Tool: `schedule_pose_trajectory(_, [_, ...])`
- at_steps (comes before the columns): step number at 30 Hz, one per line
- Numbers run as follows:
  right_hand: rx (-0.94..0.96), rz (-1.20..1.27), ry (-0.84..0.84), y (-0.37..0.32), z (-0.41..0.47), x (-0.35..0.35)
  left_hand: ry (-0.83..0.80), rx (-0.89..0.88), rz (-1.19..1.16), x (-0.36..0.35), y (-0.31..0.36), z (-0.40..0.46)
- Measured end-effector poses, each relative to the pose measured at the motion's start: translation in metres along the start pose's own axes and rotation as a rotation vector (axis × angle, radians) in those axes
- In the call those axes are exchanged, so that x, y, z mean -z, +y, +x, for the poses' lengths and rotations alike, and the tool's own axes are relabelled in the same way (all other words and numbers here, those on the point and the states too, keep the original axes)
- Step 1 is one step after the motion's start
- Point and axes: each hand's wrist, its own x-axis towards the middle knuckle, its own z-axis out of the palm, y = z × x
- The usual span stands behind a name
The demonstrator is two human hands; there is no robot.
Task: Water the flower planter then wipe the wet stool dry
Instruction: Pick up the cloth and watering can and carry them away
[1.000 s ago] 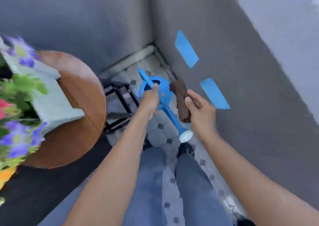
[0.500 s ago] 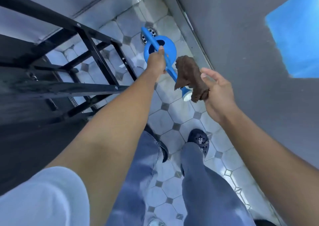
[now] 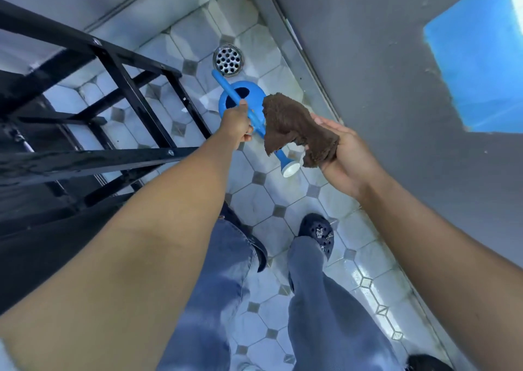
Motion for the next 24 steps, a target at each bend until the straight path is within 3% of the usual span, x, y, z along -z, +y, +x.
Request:
schedule_pose_trajectory(5, [-0.113,0.134,-0.087,-0.011,0.001,-0.008,0.07,-0.162,0.146,0.002,0.005,-0.023])
schedule_pose_trajectory(9, [-0.195,0.193,-0.135,-0.022,0.0,-0.016,-0.262,-0.482,0.181,0.017,0.0,-0.076])
schedule_pose_trajectory(14, [-0.333,0.002,-0.112,-0.033,0.004,-0.014,-0.72,-0.118,-0.516,0.041,0.007,-0.119])
schedule_pose_trajectory(16, [-0.373,-0.128,-0.12,-0.038,0.007,-0.019,-0.647,-0.116,-0.458,0.038,0.005,-0.122])
schedule_pose_trajectory(20, [-0.359,-0.373,-0.104,-0.042,0.033,-0.019,-0.218,-0.151,-0.319,0.032,-0.011,-0.102])
schedule_pose_trajectory(22, [-0.319,-0.435,-0.122,-0.039,0.044,-0.023,-0.083,-0.179,-0.277,0.033,-0.018,-0.093])
schedule_pose_trajectory(24, [-0.251,-0.659,-0.159,-0.03,0.058,-0.033,0.022,-0.21,-0.244,0.033,-0.019,-0.082])
